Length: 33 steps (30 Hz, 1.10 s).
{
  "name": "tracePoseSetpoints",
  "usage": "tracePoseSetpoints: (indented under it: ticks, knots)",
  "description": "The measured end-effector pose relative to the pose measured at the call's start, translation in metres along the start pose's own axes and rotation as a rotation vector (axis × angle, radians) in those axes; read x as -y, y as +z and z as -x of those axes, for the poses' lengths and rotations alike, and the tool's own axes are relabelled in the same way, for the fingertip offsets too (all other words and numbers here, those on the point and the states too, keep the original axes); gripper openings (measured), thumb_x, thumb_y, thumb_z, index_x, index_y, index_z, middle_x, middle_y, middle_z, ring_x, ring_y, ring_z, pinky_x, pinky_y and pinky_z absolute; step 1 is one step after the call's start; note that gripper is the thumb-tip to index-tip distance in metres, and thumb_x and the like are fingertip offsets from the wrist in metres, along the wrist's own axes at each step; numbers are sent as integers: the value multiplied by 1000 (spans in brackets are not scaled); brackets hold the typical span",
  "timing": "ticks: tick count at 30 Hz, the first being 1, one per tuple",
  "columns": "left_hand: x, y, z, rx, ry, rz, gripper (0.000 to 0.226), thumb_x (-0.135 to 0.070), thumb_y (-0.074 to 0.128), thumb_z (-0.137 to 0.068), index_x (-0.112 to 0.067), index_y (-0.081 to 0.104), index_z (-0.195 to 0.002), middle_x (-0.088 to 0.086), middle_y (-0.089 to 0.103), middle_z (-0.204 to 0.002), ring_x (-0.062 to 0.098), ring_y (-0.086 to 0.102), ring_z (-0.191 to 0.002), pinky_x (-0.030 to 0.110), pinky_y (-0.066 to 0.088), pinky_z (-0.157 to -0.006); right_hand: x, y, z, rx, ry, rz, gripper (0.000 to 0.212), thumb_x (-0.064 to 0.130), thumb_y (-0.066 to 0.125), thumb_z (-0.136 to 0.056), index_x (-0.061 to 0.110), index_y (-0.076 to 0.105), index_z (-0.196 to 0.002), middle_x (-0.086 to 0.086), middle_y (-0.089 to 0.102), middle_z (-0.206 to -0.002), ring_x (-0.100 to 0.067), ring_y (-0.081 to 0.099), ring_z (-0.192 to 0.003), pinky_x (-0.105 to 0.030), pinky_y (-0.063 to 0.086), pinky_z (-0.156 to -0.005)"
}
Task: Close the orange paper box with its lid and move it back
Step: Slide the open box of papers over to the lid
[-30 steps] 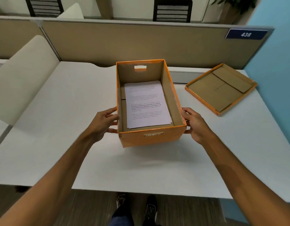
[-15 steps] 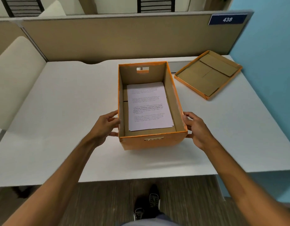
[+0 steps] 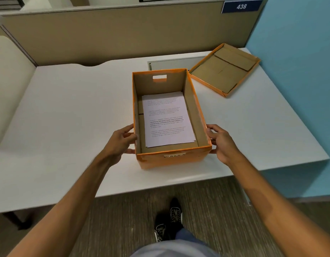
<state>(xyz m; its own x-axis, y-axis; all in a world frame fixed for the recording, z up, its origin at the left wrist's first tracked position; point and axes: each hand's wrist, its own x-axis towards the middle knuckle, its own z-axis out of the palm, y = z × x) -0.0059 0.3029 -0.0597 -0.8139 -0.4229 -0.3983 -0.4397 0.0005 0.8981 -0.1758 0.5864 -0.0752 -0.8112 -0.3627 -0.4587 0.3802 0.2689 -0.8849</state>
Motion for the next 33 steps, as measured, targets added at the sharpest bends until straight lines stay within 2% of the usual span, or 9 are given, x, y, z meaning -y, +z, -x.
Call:
tracePoseSetpoints:
  ticks: [7,10,14,19,23,26,28,31,33]
  knots:
    - [1,3,8,-29,-12,-28,52,-20,56,-100,-20,42,-150,11,69,-121,30,69,-108,55,58,-84,1,5,13,-15,-9,25,23,37,45,-103,35,62,-118,0,72,-110,-27,64,-106,-59,53,-89]
    - [-2,5,7,-97,-29,-69,58,-21,59,-98,-18,38,-151,16,59,-137,37,60,-121,60,52,-95,5,6,16,-28,-8,53,28,40,44,-103,29,61,-122,-3,70,-116,-29,62,-110,-62,50,-93]
    - [-8,10,6,-267,50,-255,68,-31,66,-92,-20,35,-151,14,47,-151,36,50,-132,53,47,-103,10,3,19,-108,-35,155,42,48,44,-101,20,57,-128,-5,64,-127,-28,59,-117,-58,49,-97]
    - [-34,21,0,-372,251,-427,71,-37,69,-89,-18,37,-150,10,40,-157,31,42,-139,51,40,-108,23,-15,17,-218,-115,230,41,45,46,-101,15,57,-126,-7,61,-127,-26,59,-117,-52,51,-97]
    - [-61,39,-6,-352,429,-446,61,-34,70,-87,-15,46,-141,10,49,-147,28,49,-130,32,39,-97,38,-34,9,-256,-155,197,39,43,48,-101,14,59,-125,-8,63,-124,-25,61,-115,-50,52,-97]
    - [-80,58,-15,-326,497,-443,58,-33,69,-89,-15,48,-140,9,50,-146,26,49,-130,41,44,-106,51,-47,0,-280,-171,165,33,40,49,-100,16,61,-120,-8,64,-119,-24,62,-112,-49,53,-96]
    - [-93,74,-23,-314,536,-436,54,-30,68,-90,-15,50,-139,9,51,-145,26,52,-128,44,48,-104,58,-58,-7,-291,-185,155,27,39,50,-100,19,61,-114,-8,65,-118,-24,63,-110,-49,54,-95]
    - [-113,102,-37,-263,610,-412,50,-26,66,-91,-13,52,-138,10,54,-142,20,53,-123,18,45,-88,69,-76,-22,-300,-205,147,24,38,52,-99,20,62,-111,-7,66,-115,-23,63,-108,-45,55,-91]
    - [-128,124,-49,-232,631,-396,47,-25,66,-91,-11,55,-134,11,58,-136,13,53,-115,15,44,-84,76,-89,-35,-297,-220,140,22,36,54,-98,20,63,-110,-6,66,-112,-22,64,-107,-45,55,-89]
